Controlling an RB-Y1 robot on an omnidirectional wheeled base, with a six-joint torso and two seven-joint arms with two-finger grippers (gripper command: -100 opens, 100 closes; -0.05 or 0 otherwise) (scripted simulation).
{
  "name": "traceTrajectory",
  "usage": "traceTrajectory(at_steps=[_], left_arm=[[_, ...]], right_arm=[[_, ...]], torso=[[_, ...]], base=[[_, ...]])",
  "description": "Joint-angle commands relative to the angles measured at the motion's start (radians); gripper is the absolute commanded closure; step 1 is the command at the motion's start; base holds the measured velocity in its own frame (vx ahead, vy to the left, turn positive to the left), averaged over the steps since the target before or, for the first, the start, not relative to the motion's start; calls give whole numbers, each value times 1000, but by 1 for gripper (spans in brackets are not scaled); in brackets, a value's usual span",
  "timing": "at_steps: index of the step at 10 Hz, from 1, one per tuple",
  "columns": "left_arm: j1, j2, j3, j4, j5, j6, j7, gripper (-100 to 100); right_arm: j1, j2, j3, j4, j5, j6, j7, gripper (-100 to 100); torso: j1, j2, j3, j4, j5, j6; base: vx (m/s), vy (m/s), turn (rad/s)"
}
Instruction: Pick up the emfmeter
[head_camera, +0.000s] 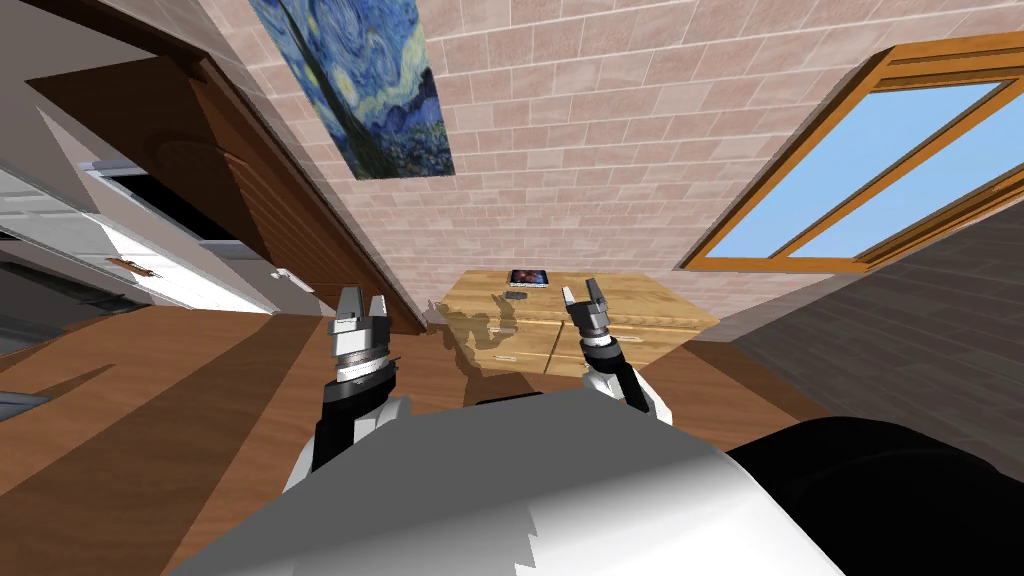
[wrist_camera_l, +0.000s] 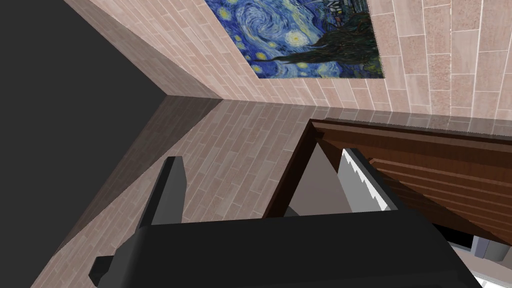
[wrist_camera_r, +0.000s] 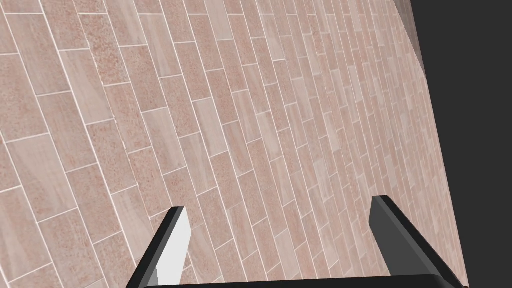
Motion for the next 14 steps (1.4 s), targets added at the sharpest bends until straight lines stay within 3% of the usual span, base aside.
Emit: traceTrajectory(at_steps=[1, 6, 9, 10, 11, 13, 14], left_arm=[[0, 0, 0, 0, 0, 0, 0, 0], [0, 0, 0, 0, 0, 0, 0, 0], [0, 0, 0, 0, 0, 0, 0, 0], [0, 0, 0, 0, 0, 0, 0, 0], [0, 0, 0, 0, 0, 0, 0, 0], [0, 0, 0, 0, 0, 0, 0, 0], [0, 0, 0, 0, 0, 0, 0, 0]], right_arm=[[-8, -50, 9, 33, -4, -13, 3, -100], [-19, -181, 30, 96, -2, -32, 9, -100], [-27, -273, 55, 173, 10, -50, 15, -100], [-27, -302, 55, 173, 10, -50, 15, -100], [-30, -335, 68, 217, 20, -59, 18, -100], [-30, -377, 68, 217, 20, -59, 18, -100], [-33, -414, 83, 262, 33, -68, 21, -100]], torso=[[0, 0, 0, 0, 0, 0], [1, -1, -1, 0, 0, 0], [0, -3, -2, -1, 0, 0], [1, -4, -2, -1, 0, 0], [0, -4, -2, -1, 0, 0], [1, -5, -3, -1, 0, 0], [-1, -6, -3, -1, 0, 0]], base=[[-76, 37, 118], [-69, 37, 93], [-47, 47, 135], [-24, 45, 97], [-24, 63, 160], [-10, 38, 59], [-9, 40, 209]])
